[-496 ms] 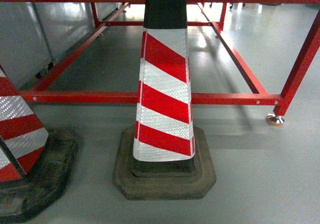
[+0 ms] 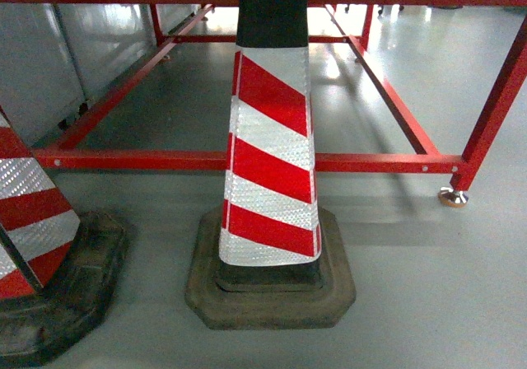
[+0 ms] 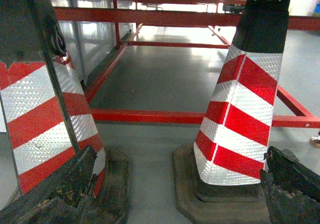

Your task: Sort blue parts and orange caps into right shelf containers

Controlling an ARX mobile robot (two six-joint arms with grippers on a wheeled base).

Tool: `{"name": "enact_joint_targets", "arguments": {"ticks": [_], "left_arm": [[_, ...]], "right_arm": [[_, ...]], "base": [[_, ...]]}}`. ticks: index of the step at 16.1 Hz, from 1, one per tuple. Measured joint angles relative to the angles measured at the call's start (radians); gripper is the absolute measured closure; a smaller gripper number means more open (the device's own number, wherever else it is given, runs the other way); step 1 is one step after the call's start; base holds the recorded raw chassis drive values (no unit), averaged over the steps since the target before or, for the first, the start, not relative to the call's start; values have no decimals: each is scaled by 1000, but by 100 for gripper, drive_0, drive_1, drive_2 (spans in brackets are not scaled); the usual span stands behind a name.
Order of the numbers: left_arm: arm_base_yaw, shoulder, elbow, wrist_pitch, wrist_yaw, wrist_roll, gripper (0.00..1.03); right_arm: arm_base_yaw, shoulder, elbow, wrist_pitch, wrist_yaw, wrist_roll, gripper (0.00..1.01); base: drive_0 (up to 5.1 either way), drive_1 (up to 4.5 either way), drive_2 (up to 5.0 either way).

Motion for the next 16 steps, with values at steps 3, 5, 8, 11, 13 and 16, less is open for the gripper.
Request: {"name": "enact_joint_targets", "arguments": {"ticks": [3,5,8,11,13,16], "left_arm": [[0,0,0,0,0,0,5],[0,0,0,0,0,0,5],[0,0,0,-3,0,0,5],[0,0,0,-1,-1,0,5],[0,0,0,0,0,1,5],[0,0,0,0,0,3,5]], "right_arm": [[0,0,0,0,0,0,3],[0,0,0,0,0,0,3],[0,0,0,-2,0,0,3],[0,0,0,0,0,0,3],[0,0,0,-2,0,0,3],[0,0,0,0,-1,0,3]], "base": [[0,0,0],[0,0,0],[0,0,0],[0,0,0],[0,0,0],[0,0,0]]}}
